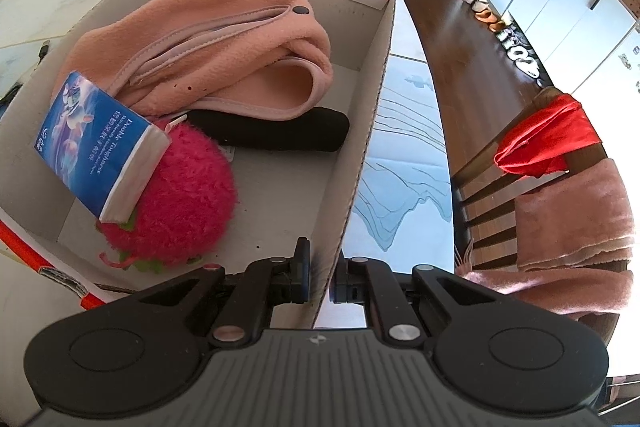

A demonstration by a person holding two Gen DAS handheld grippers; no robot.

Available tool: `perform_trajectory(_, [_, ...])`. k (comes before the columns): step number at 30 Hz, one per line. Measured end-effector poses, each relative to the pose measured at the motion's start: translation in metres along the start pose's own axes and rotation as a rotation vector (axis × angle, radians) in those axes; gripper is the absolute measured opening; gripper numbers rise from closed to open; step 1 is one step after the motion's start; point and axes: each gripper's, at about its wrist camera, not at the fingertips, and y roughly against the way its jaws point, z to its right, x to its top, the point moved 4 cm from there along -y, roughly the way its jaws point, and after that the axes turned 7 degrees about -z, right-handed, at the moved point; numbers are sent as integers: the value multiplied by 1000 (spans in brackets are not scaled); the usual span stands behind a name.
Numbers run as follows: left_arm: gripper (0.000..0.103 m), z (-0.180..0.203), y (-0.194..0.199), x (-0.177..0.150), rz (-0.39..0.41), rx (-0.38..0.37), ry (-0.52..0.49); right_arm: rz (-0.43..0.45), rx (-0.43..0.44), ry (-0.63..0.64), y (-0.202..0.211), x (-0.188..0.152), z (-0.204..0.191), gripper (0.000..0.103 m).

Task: Organize objects
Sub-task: 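Return the left gripper to the pile and grasp the black USB cable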

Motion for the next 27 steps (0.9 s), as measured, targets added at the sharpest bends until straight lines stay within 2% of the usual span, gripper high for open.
perform_trajectory(8, [102, -42, -12, -9, -14, 58, 46, -6, -12, -20, -1, 0, 0, 8])
perform_trajectory(14, [101, -69, -26, -14, -6, 110, 42, -9, -22, -38, -1, 1, -2, 8])
perform_trajectory(18, [96, -74, -38, -16, -1, 115, -4, -12, -26, -45, 0, 0, -3, 8])
perform_trajectory(25, [88, -64, -63, -16, -41, 90, -104, -20, -33, -56, 0, 0, -6, 8])
perform_trajectory(27, [82, -62, -71, -16, -60, 82, -128, -23, -37, -57, 0, 0, -7, 8])
